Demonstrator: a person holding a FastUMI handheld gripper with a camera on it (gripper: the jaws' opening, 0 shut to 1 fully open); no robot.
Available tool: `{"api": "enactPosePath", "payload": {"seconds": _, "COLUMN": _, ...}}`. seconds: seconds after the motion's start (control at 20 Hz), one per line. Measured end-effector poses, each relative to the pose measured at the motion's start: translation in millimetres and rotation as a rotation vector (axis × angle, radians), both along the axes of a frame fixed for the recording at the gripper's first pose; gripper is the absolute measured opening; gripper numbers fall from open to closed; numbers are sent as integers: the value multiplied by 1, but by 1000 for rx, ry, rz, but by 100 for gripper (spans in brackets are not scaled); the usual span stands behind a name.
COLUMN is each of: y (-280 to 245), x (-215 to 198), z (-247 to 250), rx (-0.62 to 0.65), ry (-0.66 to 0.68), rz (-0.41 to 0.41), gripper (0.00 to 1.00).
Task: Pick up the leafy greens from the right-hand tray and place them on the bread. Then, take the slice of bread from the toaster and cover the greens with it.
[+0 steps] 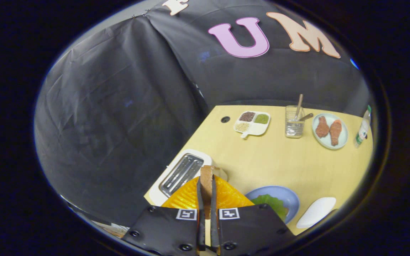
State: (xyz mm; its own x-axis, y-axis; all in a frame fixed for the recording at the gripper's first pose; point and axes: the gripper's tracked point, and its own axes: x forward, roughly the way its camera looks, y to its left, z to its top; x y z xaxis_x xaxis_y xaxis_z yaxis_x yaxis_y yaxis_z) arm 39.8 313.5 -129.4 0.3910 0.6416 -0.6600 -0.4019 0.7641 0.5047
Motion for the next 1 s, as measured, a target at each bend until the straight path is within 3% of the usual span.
{"api": "enactPosePath", "payload": {"seconds": 1.0, "y": -78, "x": -22, "z": -103, "rx": -14, "ry": 205, "rz": -148, "gripper": 9}}
